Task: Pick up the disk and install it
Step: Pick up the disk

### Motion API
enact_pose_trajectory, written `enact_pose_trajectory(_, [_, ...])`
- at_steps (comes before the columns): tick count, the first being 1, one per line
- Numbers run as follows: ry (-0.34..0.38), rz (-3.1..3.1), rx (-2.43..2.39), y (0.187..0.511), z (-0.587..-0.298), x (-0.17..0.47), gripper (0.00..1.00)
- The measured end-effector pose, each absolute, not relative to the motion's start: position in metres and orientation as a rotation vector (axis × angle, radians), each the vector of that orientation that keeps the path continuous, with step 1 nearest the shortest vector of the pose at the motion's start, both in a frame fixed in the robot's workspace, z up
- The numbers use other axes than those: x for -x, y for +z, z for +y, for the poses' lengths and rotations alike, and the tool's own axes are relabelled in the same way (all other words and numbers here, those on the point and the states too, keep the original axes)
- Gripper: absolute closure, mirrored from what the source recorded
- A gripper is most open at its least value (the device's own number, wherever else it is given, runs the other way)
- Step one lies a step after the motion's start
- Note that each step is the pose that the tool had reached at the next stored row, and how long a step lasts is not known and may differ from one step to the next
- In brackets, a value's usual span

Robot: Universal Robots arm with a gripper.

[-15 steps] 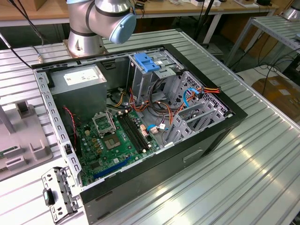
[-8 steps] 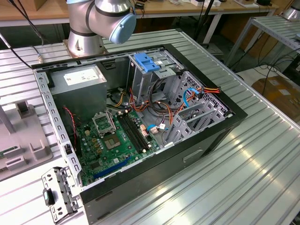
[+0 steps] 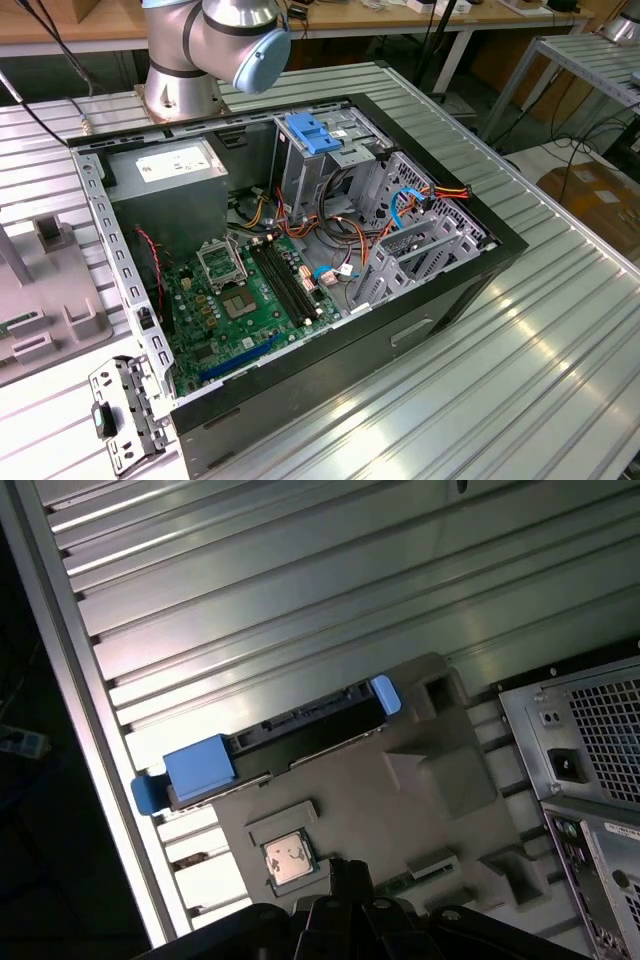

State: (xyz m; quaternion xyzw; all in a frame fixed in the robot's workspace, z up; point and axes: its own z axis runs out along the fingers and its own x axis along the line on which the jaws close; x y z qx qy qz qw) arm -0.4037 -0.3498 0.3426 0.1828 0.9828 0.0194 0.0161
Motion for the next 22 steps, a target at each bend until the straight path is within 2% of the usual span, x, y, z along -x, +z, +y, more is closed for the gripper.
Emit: enact_pose_trajectory(22, [0.066, 3.106, -0.21, 0.3426, -0.3498, 0.4037, 0.89])
